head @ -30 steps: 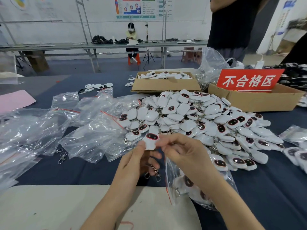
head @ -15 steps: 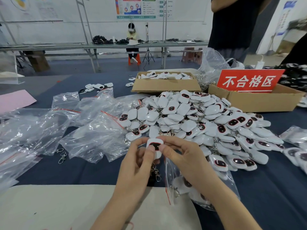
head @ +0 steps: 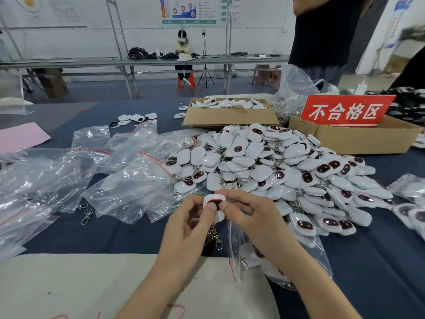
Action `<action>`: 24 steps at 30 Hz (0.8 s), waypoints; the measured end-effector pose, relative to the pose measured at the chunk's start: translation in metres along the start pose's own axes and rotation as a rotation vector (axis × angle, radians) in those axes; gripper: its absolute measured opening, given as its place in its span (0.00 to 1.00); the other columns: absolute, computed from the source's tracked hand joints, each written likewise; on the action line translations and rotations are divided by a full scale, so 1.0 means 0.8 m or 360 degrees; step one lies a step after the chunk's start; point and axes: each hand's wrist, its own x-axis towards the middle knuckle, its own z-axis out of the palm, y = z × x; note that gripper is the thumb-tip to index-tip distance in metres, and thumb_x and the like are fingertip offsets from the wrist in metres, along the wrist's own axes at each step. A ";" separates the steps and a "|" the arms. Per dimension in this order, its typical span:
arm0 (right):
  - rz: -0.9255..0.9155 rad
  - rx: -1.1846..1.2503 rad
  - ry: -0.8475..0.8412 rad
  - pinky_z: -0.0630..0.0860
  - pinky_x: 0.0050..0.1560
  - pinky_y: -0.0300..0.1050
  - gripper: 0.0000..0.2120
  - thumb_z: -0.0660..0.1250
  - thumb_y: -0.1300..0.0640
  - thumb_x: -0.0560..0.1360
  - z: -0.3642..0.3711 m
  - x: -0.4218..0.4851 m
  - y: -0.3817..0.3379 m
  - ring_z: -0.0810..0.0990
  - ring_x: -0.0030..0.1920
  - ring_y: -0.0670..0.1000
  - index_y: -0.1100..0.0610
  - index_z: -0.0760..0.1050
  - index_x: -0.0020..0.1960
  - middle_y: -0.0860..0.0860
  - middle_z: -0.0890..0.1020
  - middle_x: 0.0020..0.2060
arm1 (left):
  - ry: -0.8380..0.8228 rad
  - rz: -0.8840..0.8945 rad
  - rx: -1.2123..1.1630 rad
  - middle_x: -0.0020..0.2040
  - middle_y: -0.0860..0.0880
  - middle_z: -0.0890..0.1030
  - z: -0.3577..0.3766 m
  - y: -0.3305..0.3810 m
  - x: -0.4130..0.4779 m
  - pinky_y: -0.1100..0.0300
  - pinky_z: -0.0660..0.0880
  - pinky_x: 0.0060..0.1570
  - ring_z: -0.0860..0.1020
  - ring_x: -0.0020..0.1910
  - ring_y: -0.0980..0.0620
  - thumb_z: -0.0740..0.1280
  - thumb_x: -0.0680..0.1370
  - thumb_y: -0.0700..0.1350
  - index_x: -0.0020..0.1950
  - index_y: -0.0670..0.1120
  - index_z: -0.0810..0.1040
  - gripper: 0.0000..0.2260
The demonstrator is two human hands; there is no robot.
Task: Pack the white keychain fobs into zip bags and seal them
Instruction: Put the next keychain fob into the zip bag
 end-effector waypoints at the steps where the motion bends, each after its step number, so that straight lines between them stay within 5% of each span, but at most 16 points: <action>1: 0.0006 0.0019 0.0005 0.79 0.59 0.41 0.11 0.70 0.63 0.78 0.000 0.000 0.001 0.85 0.52 0.47 0.50 0.83 0.56 0.49 0.87 0.48 | 0.0000 0.0004 -0.0009 0.38 0.56 0.81 0.000 -0.001 0.000 0.64 0.74 0.42 0.76 0.39 0.58 0.67 0.82 0.45 0.48 0.56 0.82 0.07; 7: 0.0031 0.0060 0.0078 0.81 0.58 0.49 0.10 0.71 0.61 0.77 0.002 0.003 0.006 0.85 0.49 0.52 0.48 0.83 0.53 0.51 0.87 0.45 | -0.0021 0.0033 -0.0008 0.36 0.58 0.80 0.001 -0.001 0.000 0.68 0.72 0.39 0.75 0.37 0.60 0.66 0.78 0.53 0.49 0.54 0.83 0.07; 18: -0.0062 -0.0052 0.0108 0.82 0.55 0.52 0.14 0.71 0.58 0.77 0.004 0.003 0.010 0.85 0.47 0.52 0.37 0.83 0.46 0.49 0.87 0.44 | -0.0048 0.0076 0.0035 0.38 0.56 0.82 0.000 -0.005 -0.001 0.68 0.72 0.38 0.76 0.36 0.59 0.68 0.80 0.52 0.52 0.56 0.83 0.05; 24: -0.0007 0.0114 0.0050 0.82 0.52 0.42 0.09 0.70 0.59 0.78 0.001 0.005 0.011 0.86 0.50 0.49 0.47 0.83 0.54 0.48 0.88 0.47 | -0.0066 0.0030 0.0051 0.45 0.50 0.85 0.002 -0.008 -0.002 0.56 0.77 0.46 0.81 0.47 0.43 0.70 0.77 0.51 0.56 0.58 0.82 0.09</action>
